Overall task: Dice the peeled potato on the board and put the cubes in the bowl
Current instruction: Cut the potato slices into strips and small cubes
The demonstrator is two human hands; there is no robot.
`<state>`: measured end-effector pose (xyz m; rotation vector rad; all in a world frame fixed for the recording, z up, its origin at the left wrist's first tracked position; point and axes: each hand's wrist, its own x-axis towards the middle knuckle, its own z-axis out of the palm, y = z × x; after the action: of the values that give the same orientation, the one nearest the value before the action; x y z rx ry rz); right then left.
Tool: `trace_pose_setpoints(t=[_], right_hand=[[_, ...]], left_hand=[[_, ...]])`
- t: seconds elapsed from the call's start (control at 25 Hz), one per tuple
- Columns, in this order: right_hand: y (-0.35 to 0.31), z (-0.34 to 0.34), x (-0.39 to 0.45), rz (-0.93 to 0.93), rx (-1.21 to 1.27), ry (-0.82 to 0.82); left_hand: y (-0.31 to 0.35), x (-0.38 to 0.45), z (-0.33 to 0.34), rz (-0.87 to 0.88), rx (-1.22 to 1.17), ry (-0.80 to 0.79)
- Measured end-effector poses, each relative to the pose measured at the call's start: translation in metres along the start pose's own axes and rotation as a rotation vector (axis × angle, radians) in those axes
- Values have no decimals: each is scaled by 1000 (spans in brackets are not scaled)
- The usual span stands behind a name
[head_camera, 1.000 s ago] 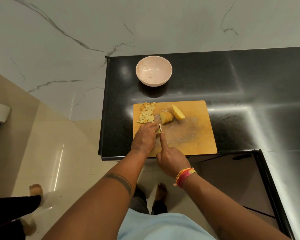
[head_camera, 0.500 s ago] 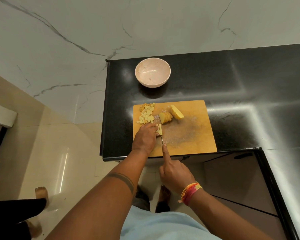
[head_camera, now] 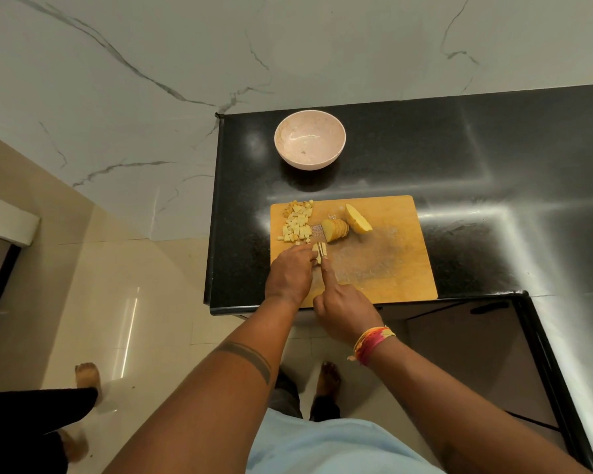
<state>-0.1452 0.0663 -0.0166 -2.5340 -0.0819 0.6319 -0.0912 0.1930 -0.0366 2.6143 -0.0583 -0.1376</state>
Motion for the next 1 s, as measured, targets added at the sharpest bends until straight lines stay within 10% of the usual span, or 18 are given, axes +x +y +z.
trace_pose_setpoints(t=[1.0], right_hand=[[11,14,-46,12,-61,-70]], left_hand=[[-3,3,3,-55,-50,-15]])
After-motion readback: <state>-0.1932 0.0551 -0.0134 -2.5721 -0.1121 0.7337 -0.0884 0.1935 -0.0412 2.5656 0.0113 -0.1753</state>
